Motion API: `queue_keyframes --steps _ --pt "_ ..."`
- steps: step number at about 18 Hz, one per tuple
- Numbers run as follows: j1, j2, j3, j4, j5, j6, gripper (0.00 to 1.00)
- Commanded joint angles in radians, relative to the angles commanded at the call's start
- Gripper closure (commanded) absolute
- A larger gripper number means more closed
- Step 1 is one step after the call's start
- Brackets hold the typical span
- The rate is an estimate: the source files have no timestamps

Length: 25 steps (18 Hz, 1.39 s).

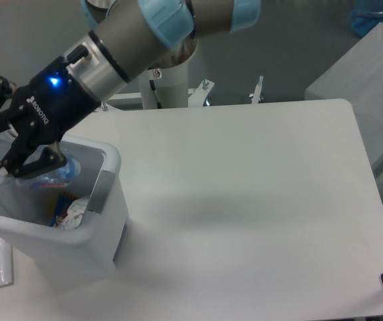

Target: Place the trash in the trash can

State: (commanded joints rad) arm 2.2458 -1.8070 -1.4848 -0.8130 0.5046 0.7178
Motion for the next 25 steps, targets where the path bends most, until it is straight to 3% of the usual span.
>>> queue_keyframes --steps 1,2,8,12,18,21,25 --pt "-0.002 0.005 -0.009 0.002 0.011 0.002 0.02" --pt "-0.003 0.008 -0.012 0.002 0.014 0.0 0.0" --pt "0.024 0.018 -0.041 0.0 0.018 0.002 0.0" --pt "0.164 0.012 -0.054 -0.002 0.106 0.014 0.0" --pt "0.34 -0.055 -0.048 -0.002 0.166 0.025 0.0" --pt "0.409 -0.083 -0.054 -0.003 0.264 0.098 0.0" --pt "0.44 -0.145 -0.023 -0.011 0.438 0.179 0.0"
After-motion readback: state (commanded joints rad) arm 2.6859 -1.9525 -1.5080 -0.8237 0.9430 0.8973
